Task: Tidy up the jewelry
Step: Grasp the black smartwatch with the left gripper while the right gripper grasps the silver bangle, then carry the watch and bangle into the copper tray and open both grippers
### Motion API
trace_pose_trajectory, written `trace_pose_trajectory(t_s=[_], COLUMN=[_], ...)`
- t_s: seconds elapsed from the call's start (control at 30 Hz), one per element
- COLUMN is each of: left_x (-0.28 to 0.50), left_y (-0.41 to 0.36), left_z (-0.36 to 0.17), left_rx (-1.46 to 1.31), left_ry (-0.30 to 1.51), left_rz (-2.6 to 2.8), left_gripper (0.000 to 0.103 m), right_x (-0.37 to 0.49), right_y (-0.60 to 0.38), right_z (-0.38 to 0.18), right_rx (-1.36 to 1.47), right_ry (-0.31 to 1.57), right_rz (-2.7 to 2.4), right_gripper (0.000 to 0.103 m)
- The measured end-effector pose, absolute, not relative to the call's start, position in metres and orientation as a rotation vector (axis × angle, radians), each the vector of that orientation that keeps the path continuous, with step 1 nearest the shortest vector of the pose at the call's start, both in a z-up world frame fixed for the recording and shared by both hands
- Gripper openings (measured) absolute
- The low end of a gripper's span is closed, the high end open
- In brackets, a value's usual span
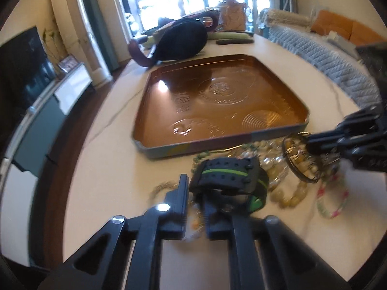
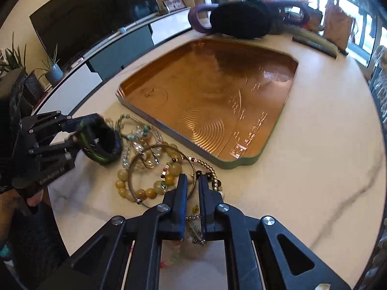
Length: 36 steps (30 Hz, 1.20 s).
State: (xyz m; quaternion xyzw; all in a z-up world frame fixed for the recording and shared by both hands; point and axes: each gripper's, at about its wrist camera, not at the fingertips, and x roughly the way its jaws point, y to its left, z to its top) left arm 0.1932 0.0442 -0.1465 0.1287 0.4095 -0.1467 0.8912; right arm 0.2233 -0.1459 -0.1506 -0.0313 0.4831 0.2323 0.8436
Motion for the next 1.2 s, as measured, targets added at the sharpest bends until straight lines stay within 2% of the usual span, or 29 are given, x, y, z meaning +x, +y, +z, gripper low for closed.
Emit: trace_pose_trajectory(t_s=[0.13, 0.2, 0.3, 0.5, 0.8, 1.2], left_x=[0.200, 0.199, 0.193, 0.178, 0.160, 0.128], left_y=[0.047, 0.049, 0.051, 0.054, 0.068, 0.060], left_z=[-0.145, -0.142, -0.138, -0.131, -0.118, -0.071], left_rx=[0.231, 0.206, 0.188, 0.168, 0.122, 0.141], left_ry=[0.854, 0.849, 0.839, 0.829, 0.808, 0.645], left_rz=[-0.312, -0.318, -0.323, -0.339, -0.307, -0.215], left_gripper=[0.011, 0.011, 0.011, 0.011, 0.011, 0.011], right_x=[0.228, 0.227, 0.223, 0.205, 0.192, 0.177], right_y=[-0.143, -0.141, -0.138, -0.130, -0.137, -0.149], right_z=[-0.152, -0.151, -0.147, -0.125, -0.117, -0.081], right_rx=[-0.075, -0.071, -0.071, -0.096, -0.052, -0.001], right_ry=[1.019, 1.010, 0.999, 0.926, 0.912, 0.810], right_rz=[0.493, 0.483, 0.484, 0.487, 0.454, 0.423], right_gripper=[0.009, 0.004, 0.004, 0.004, 0.004, 0.004])
